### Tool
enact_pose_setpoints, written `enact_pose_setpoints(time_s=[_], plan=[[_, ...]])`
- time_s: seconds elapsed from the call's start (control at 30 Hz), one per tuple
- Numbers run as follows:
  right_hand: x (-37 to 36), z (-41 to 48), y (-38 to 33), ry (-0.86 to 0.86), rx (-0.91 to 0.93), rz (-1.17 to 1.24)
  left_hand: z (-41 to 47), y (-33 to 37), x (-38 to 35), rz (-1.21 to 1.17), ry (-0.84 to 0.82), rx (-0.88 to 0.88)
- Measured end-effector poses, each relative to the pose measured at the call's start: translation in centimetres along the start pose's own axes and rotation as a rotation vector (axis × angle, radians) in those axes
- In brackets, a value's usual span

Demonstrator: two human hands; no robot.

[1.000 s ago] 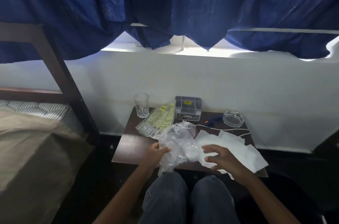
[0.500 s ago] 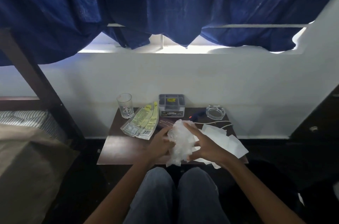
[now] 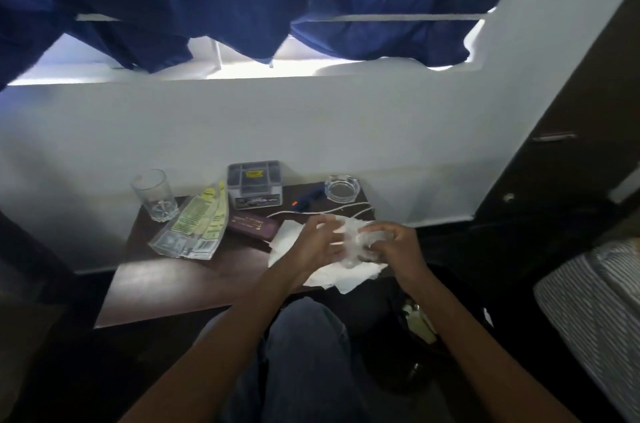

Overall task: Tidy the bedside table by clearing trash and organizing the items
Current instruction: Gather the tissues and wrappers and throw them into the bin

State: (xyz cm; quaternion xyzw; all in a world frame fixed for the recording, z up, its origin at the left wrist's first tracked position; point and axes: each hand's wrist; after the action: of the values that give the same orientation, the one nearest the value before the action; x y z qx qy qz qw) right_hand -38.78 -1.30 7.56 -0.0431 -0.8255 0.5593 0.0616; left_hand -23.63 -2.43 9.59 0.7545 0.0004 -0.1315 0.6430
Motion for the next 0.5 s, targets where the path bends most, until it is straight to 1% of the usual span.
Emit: enact_pose_setpoints(time_s=[0.03,0.1,0.13,0.2,0.3,0.33,0.4,0.47,0.5], plan=[[1.5,0.4,0.2,0.035,-0.032,0.056,0.4,0.3,-0.9,-0.087,-0.034,0.030],[4.4,1.0,0.8,0.133,-0.057,0.097,0.9,0.7,-2.5,-0.040,-0.076,0.010],[6.0,1.5,1.3,0.215,-0.049,0.088,0.9,0.8,-3.3,0.038,-0.096,-0.017],[9.3,2.7,2.7,0.380,-0.024,-0.016,0.7,0.8,-4.5,0.139,-0.147,-0.048],[13.4,4.4,5.5,0.545,-0.125,-0.186,0.6,0.2,-5.0,0.175,-0.180,-0.033],[14.1,5.0,6.7,0.600,-0.121,-0.246,0.8,-0.3,-4.9,0.183,-0.171,-0.017],[14.4,6.4,9.0,0.667,-0.068,-0.344,1.0,-0.9,-4.7,0.195,-0.133,0.009],[13.8,7.7,11.2,0.633,-0.050,-0.404,1.4,-1.2,-4.3,0.212,-0.098,0.024],[13.8,8.4,12.4,0.590,-0.063,-0.491,1.6,-1.2,-4.1,0.218,-0.090,0.025]])
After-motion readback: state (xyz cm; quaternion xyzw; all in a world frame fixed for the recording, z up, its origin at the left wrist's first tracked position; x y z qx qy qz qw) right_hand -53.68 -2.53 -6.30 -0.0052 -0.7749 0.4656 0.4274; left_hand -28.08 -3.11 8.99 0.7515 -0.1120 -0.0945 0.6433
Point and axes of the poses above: each hand's wrist, its own z-axis towards the middle knuckle, its own x-axis out of the back of the hand, y = z × x, and after that the axes turned 15 degrees about -x, right-handed
